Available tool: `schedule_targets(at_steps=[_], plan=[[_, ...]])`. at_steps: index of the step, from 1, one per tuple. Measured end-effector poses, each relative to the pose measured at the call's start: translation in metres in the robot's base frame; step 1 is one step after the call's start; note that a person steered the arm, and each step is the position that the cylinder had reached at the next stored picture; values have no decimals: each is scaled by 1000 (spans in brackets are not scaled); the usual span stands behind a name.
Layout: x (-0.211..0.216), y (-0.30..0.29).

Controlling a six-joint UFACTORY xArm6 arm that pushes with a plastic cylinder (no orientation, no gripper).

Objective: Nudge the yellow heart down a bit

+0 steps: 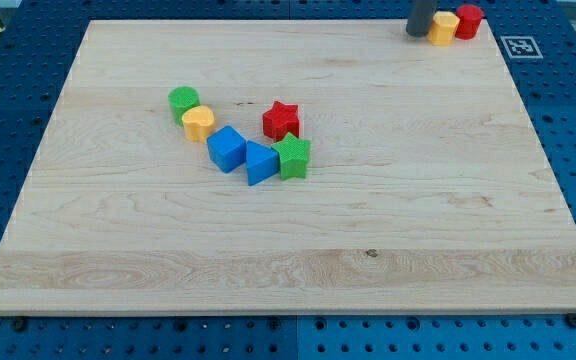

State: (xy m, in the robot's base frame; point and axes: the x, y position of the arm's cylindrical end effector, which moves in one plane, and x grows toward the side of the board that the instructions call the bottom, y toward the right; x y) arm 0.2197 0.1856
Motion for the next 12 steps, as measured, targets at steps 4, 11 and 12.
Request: schedule_targets(at_steps=[4, 11, 12], plan=[[2, 1], [0, -148], [0, -172]])
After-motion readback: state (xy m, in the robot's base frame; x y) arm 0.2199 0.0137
